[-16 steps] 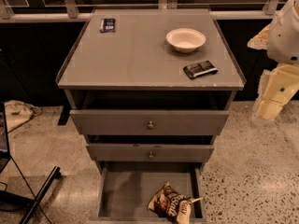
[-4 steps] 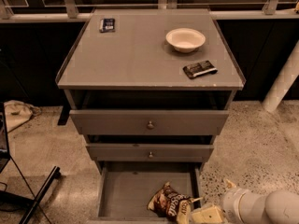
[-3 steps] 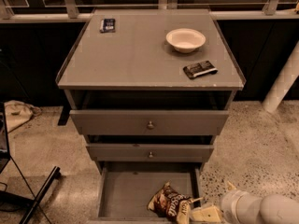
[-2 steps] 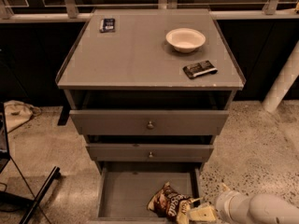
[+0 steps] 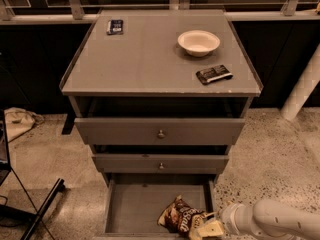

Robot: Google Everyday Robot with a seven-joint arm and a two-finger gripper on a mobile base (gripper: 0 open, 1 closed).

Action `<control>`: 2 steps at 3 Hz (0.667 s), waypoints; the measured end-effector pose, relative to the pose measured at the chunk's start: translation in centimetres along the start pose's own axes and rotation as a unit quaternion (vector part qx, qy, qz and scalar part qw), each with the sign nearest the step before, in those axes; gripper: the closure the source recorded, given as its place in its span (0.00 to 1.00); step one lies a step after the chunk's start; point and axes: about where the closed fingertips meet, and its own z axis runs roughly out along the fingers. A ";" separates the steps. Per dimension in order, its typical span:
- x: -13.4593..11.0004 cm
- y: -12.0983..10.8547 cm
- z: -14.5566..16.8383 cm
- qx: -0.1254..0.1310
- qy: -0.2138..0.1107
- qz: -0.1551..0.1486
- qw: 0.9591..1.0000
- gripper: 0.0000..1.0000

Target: Pick brown chip bag from bottom drawer and place on counter

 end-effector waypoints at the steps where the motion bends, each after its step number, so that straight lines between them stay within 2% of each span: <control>1: 0.4 0.0 0.8 -0.010 0.008 0.002 1.000 0.00; 2: 2.0 -0.4 1.9 -0.013 0.009 0.019 1.000 0.00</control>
Offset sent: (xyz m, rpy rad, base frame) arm -0.0116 -0.0128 -0.0536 0.0420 0.0716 -0.0551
